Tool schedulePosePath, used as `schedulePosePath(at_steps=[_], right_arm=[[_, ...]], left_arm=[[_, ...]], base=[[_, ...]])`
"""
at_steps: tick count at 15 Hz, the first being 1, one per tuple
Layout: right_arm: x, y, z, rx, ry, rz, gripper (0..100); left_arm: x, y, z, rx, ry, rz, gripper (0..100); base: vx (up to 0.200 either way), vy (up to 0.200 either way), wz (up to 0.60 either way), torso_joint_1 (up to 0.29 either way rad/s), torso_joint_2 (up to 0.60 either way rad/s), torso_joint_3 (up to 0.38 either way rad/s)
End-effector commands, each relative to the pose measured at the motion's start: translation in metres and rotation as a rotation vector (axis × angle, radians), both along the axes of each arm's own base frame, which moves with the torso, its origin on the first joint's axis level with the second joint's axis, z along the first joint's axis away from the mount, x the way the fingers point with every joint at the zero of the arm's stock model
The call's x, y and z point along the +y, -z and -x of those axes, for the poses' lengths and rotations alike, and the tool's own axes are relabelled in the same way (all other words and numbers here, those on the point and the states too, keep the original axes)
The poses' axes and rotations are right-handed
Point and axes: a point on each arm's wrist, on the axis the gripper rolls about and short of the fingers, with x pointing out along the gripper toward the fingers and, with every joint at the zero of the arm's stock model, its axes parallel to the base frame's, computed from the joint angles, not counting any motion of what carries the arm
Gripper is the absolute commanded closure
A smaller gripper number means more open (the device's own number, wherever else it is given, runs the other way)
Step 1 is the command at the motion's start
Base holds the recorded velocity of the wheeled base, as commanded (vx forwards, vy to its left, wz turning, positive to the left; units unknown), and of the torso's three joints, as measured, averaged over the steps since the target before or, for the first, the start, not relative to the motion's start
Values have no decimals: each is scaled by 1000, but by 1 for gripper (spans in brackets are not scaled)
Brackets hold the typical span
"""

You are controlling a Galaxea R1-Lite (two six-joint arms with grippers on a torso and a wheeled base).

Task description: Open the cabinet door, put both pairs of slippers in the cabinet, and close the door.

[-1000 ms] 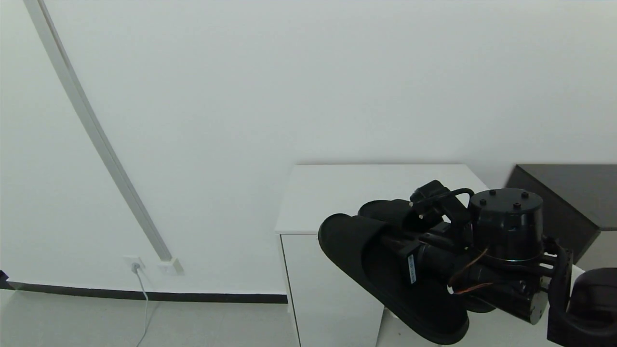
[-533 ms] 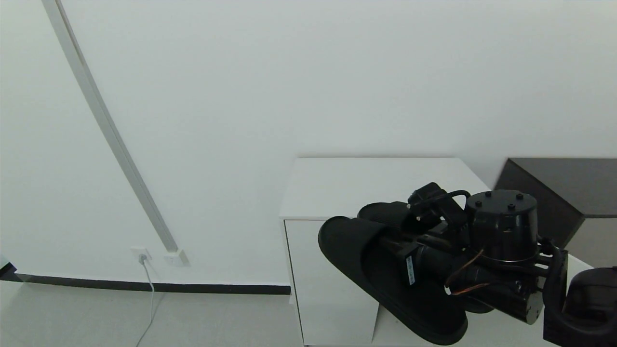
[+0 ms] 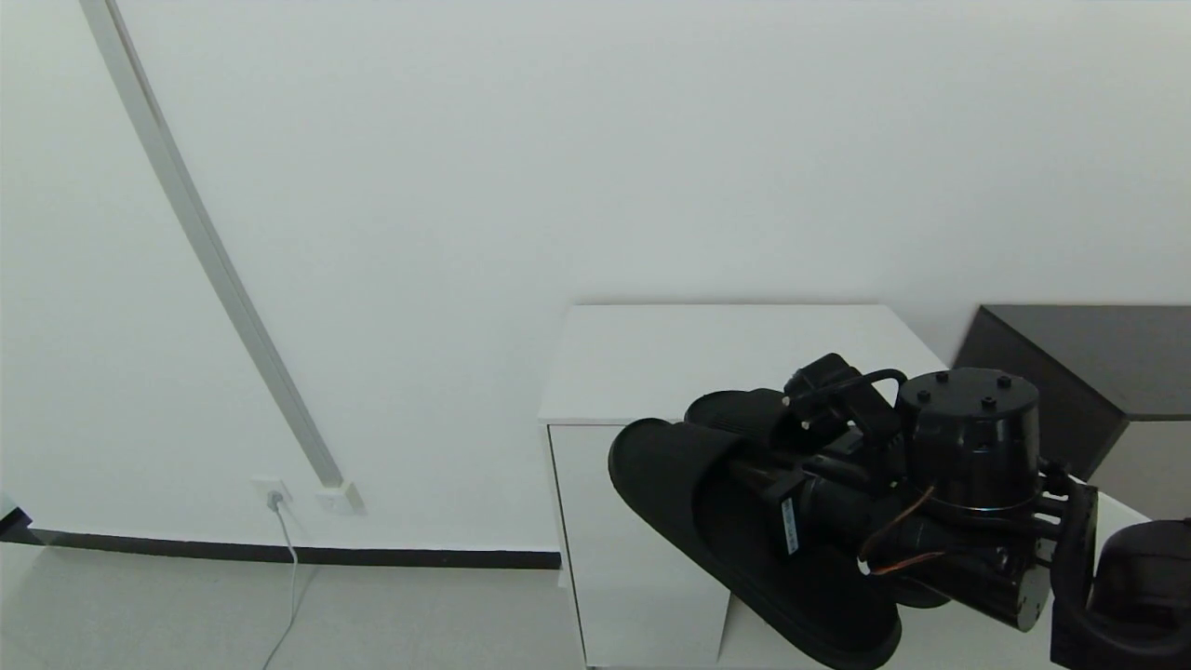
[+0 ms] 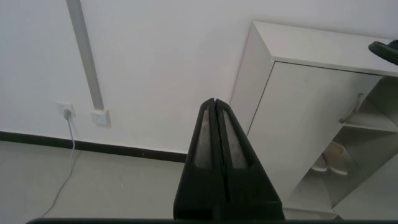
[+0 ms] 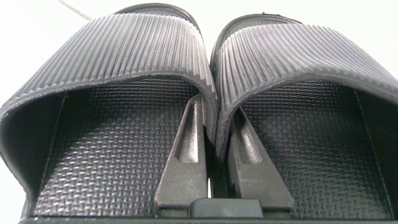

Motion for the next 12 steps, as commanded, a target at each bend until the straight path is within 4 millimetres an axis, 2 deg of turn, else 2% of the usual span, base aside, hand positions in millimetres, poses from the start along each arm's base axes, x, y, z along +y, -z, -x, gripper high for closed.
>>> schedulePosePath(at_steps=[1, 2, 12], right_arm=[[0, 1, 0, 3, 0, 2, 100], [0, 1, 0, 3, 0, 2, 100], [1, 0, 0, 1, -3, 0, 100]], left_arm=[[0, 0, 0, 2, -2, 0, 100], [0, 0, 0, 2, -2, 0, 100], [0, 0, 0, 2, 1, 0, 100]], base=[[0, 0, 0, 0, 0, 0], [0, 0, 0, 0, 0, 0], [0, -200, 0, 3, 0, 2]])
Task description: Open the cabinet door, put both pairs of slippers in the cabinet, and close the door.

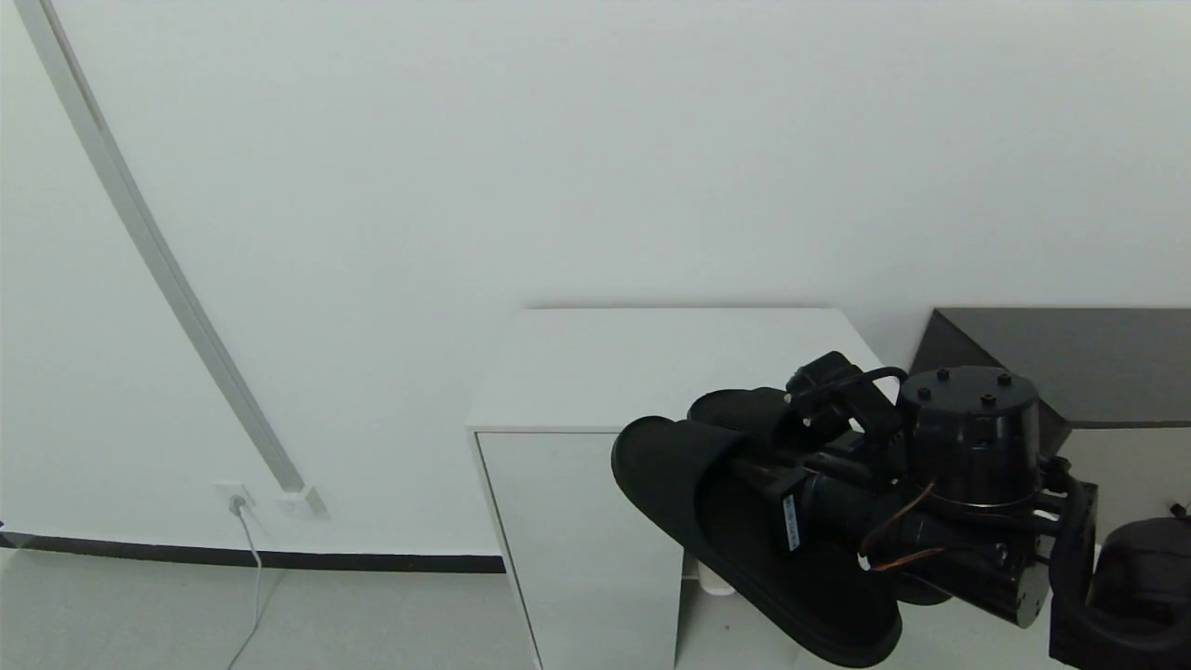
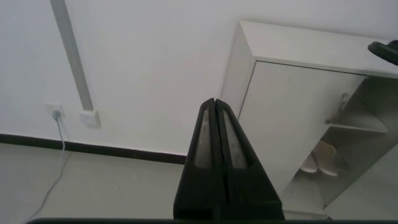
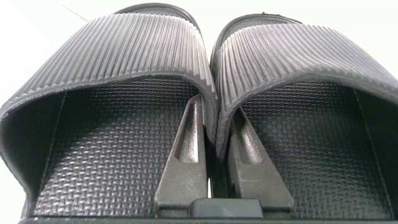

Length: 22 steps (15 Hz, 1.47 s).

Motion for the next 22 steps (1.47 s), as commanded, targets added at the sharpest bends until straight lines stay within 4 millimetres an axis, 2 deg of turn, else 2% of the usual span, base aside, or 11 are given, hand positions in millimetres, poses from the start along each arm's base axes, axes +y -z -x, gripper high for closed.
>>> schedulePosePath(at_steps=[1, 8, 22], right_arm=[[1, 0, 0, 0, -2, 0, 100], [2, 2, 1, 5, -8, 4, 100], [6, 4, 2, -22, -4, -15, 100]], left_arm=[[0, 0, 0, 1, 0, 0, 100], [0, 0, 0, 1, 0, 0, 100], [0, 0, 0, 1, 0, 0, 100]], base=[[0, -200, 0, 2, 7, -2], [0, -200, 0, 5, 1, 2], [0, 0, 0, 0, 0, 0]])
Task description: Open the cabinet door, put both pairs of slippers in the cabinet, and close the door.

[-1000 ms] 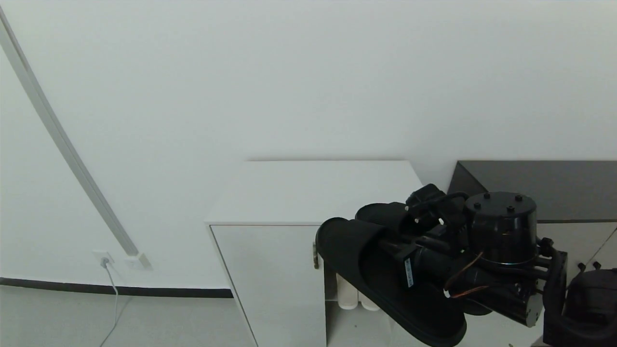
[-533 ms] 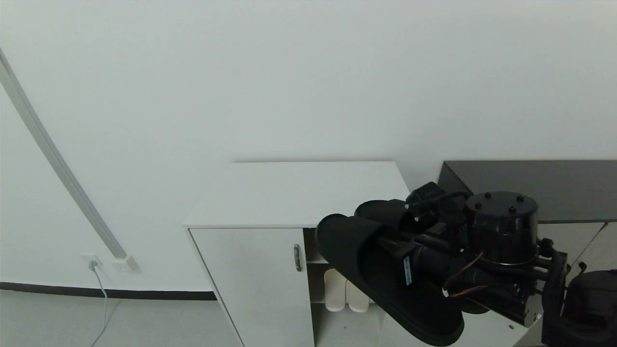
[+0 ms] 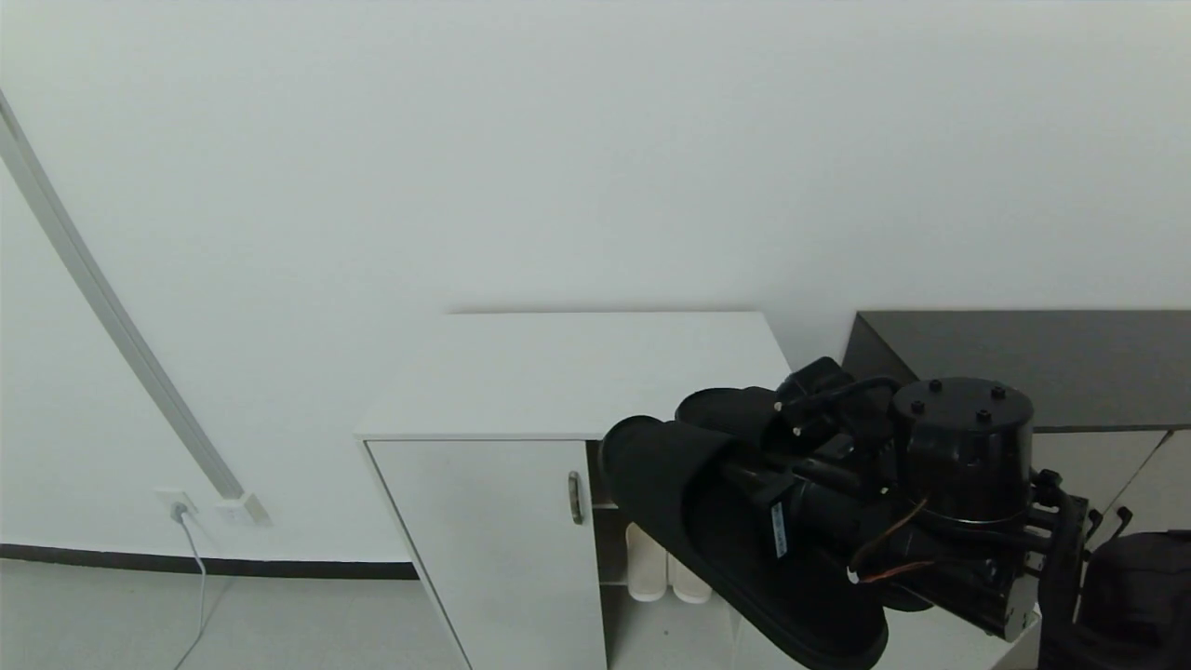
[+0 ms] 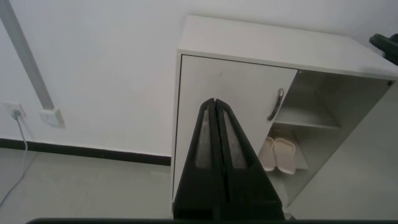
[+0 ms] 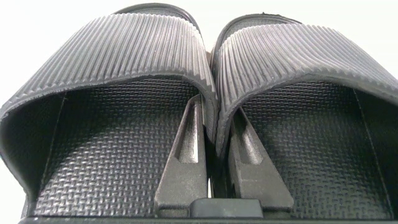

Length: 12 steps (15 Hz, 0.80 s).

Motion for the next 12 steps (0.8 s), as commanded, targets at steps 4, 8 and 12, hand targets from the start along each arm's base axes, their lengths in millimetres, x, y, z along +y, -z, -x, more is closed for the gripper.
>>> schedulePosePath(at_steps=[4, 8, 12], right_arm=[[0, 1, 1, 4, 0, 4, 100], [1, 3, 2, 10, -12, 7, 100], [1, 5, 4, 16, -16, 13, 100]], left_arm=[[0, 0, 0, 1, 0, 1, 100], [0, 0, 0, 2, 0, 0, 100], [0, 0, 0, 1, 0, 1, 100]], base=[[0, 0, 0, 0, 0, 0], [0, 0, 0, -26, 58, 31], [0, 0, 0, -156, 354, 199]])
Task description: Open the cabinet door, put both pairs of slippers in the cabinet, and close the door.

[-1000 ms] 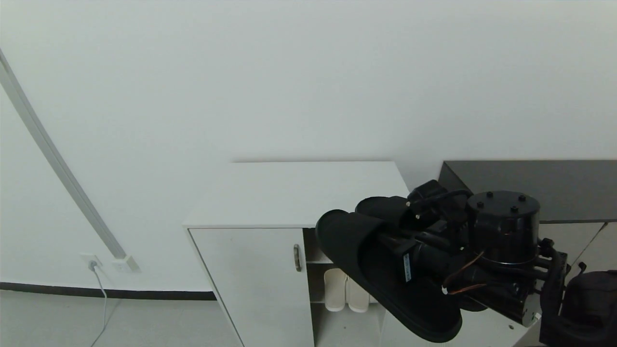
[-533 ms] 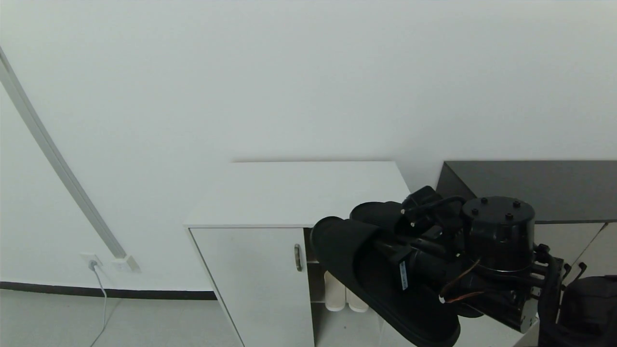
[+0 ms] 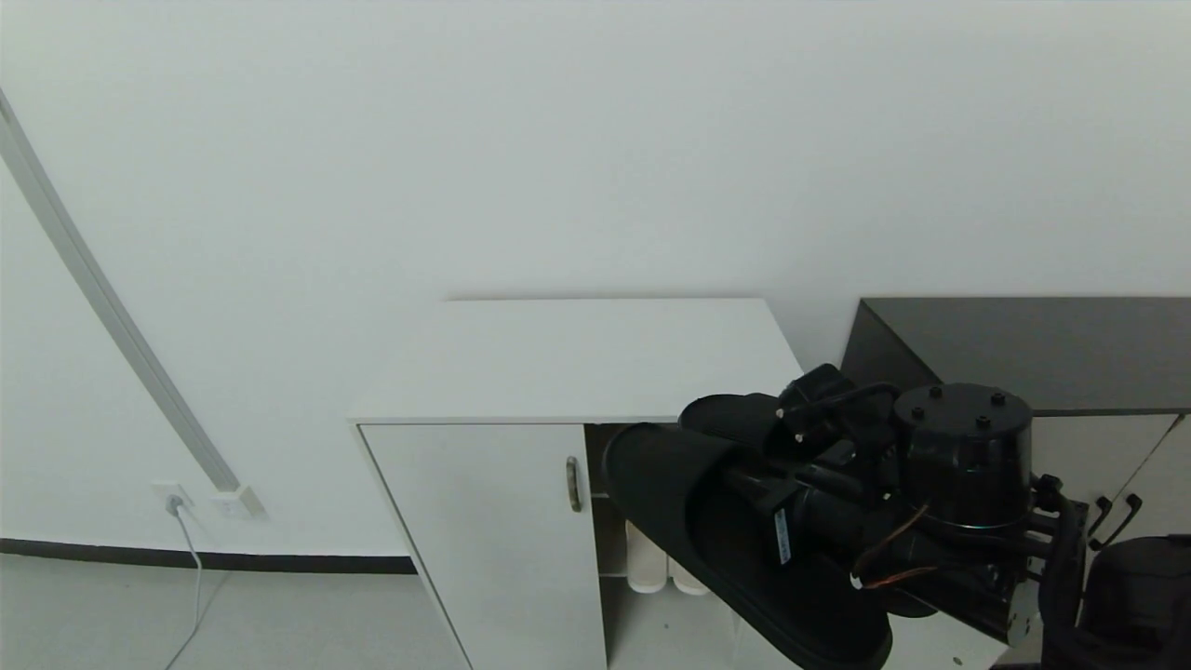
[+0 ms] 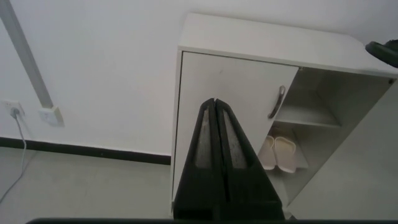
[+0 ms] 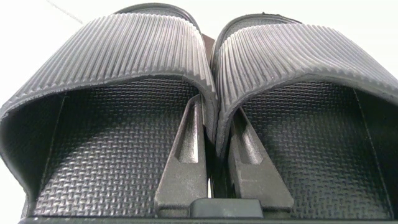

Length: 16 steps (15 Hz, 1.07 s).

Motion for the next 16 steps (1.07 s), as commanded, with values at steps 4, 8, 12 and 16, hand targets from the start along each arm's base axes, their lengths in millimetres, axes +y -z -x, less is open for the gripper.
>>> schedulePosePath(at_steps=[4, 8, 12, 16], right_arm=[[0, 1, 0, 3, 1, 4, 100], [0, 2, 0, 4, 1, 5, 100], [0, 2, 0, 4, 1, 5, 100], [0, 2, 0, 5, 1, 6, 100]], left_arm=[[0, 0, 0, -1, 0, 1, 100], [0, 0, 0, 0, 0, 1, 100], [0, 0, 0, 0, 0, 1, 100], [0, 0, 0, 0, 0, 1, 100]], base=[[0, 0, 0, -198, 448, 256], [0, 0, 0, -227, 543, 321], [0, 0, 0, -217, 532, 322], [0, 0, 0, -192, 505, 320]])
